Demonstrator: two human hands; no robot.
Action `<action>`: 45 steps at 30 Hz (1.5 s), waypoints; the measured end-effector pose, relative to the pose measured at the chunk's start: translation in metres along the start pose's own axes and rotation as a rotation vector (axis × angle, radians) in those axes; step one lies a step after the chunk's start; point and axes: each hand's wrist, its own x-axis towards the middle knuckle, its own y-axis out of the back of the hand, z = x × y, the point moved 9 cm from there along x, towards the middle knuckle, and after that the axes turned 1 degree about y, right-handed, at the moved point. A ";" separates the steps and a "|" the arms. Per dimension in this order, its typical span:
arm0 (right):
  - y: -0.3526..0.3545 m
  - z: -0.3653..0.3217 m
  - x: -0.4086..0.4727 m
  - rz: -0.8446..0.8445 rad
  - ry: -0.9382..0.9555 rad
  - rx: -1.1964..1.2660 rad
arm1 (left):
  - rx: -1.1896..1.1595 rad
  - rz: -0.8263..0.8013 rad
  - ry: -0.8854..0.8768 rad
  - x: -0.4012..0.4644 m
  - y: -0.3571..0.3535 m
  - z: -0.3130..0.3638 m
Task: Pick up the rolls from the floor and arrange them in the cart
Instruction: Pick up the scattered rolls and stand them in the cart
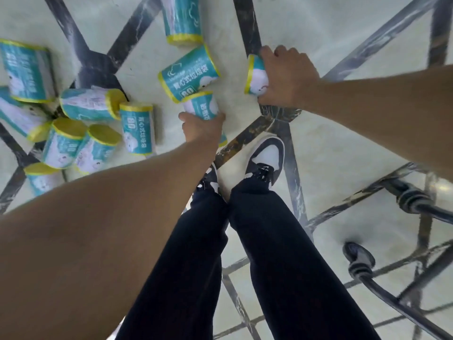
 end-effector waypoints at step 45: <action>0.259 -0.037 -0.956 0.721 -0.639 1.757 | -0.035 -0.370 -0.773 -0.867 0.286 -0.086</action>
